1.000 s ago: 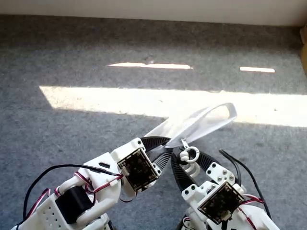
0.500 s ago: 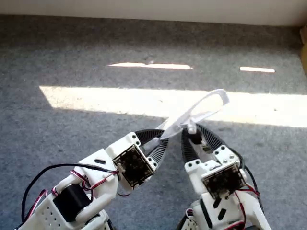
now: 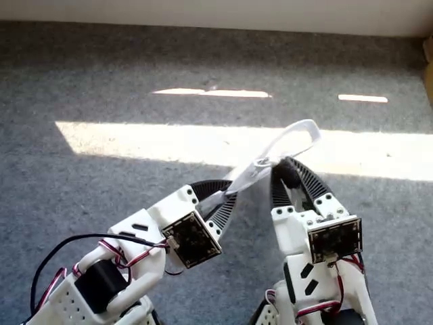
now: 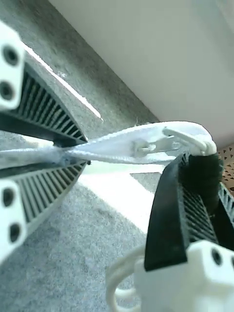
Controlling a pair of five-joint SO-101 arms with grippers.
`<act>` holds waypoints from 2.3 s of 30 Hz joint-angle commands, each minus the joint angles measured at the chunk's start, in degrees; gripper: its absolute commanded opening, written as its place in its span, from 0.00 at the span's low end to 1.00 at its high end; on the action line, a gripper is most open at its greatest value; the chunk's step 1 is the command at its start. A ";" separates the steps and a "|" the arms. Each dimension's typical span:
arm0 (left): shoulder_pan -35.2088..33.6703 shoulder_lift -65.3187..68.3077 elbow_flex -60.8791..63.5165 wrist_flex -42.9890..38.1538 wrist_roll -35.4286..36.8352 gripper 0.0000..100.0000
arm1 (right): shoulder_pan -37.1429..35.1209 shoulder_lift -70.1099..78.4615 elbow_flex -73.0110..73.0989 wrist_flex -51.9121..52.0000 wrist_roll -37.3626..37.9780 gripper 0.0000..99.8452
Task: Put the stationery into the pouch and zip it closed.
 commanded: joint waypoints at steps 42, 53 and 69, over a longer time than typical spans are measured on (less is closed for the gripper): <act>-2.68 -0.84 -0.66 -0.09 -0.53 0.01 | 20.26 -0.13 6.46 -14.46 -0.88 0.00; -3.21 -0.84 -0.75 -0.44 11.08 0.19 | 15.08 -0.13 6.64 -14.20 -0.88 0.00; -3.65 -0.75 -0.22 -6.51 14.77 0.14 | 14.46 -0.13 6.73 -13.85 -0.79 0.00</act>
